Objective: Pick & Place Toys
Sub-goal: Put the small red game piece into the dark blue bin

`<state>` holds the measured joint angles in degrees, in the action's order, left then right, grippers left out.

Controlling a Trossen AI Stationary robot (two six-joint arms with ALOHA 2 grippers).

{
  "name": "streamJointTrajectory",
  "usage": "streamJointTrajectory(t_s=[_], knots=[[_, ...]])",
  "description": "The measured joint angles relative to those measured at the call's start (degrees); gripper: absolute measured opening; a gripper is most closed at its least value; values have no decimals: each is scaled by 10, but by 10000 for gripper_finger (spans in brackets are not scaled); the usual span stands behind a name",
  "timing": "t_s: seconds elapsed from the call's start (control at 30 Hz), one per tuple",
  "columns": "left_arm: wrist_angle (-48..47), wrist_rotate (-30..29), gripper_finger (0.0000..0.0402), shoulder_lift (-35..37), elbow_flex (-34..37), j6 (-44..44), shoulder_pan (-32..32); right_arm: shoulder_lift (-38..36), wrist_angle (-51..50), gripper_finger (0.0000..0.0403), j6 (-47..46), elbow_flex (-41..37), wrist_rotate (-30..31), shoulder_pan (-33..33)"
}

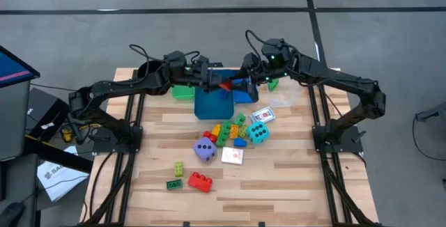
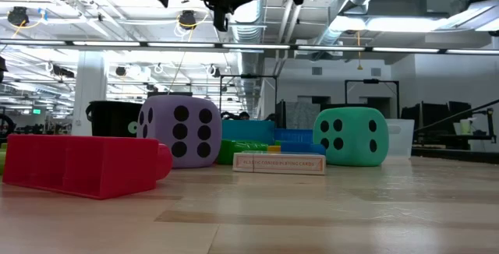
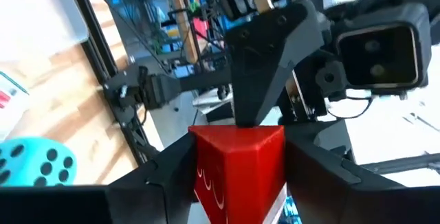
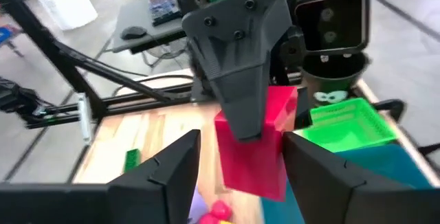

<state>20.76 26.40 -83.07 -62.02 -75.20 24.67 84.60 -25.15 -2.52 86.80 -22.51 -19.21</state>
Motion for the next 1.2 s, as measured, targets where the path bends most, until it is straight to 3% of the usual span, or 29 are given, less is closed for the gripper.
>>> streamJointTrajectory(t_s=[0.2, 0.53, 0.77, 1.0, 1.1, 1.2], knots=[[-2, -11, 166, 0, 0, 0, 17, -18, -14, 203, 21, 28, -7, -23], [-34, -1, 170, 0, 0, 65, 64, -31, -62, 203, 40, 46, 29, -36], [-183, -15, 171, 0, 0, 346, 80, -33, -93, 203, 36, 46, 33, -22], [-353, -156, 176, 0, 0, 673, 57, -33, -92, 203, 20, 46, 63, 2], [-377, -208, 174, 0, 3, 748, 45, -33, -92, 203, 4, 46, 75, 9], [-375, -220, 175, 0, 11, 765, 39, -33, -91, 203, -9, 46, 92, 16]])
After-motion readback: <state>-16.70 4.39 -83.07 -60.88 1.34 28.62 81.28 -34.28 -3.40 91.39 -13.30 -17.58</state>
